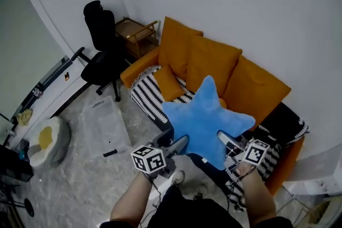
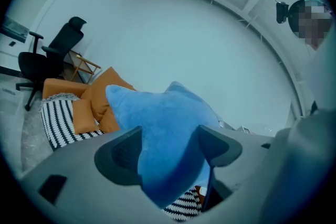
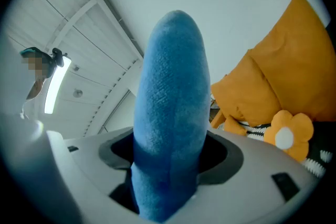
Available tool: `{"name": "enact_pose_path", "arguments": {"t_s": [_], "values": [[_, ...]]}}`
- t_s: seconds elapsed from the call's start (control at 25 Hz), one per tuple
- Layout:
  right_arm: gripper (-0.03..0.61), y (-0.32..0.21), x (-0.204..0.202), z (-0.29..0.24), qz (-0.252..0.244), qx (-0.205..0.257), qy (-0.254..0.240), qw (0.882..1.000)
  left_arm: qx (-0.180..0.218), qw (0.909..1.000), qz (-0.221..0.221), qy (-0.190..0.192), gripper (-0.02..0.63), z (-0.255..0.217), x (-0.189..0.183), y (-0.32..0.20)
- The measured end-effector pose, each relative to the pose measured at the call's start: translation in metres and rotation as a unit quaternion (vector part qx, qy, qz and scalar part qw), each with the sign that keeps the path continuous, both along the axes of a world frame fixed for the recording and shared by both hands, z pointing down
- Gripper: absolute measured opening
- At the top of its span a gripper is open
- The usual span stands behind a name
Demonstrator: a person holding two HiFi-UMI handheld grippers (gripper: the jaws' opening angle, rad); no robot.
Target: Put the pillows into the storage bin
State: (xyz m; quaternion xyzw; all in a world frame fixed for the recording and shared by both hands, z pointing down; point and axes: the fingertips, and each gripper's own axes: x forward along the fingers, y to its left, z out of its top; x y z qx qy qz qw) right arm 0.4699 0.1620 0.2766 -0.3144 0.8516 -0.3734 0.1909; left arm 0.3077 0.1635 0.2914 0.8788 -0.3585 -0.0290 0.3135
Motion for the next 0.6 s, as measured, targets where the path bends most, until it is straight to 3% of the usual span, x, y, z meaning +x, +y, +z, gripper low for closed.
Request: {"name": "enact_pose_path", "arguments": {"t_s": [0.24, 0.6], "values": [[0.333, 0.001, -0.065, -0.004, -0.083, 0.006, -0.007, 0.997, 0.007, 0.9967, -0.081, -0.002, 0.341, -0.006, -0.064, 0.027], [0.333, 0.019, -0.207, -0.014, -0.178, 0.007, -0.006, 0.984, 0.012, 0.9838, -0.179, 0.007, 0.341, -0.014, -0.198, 0.077]]}}
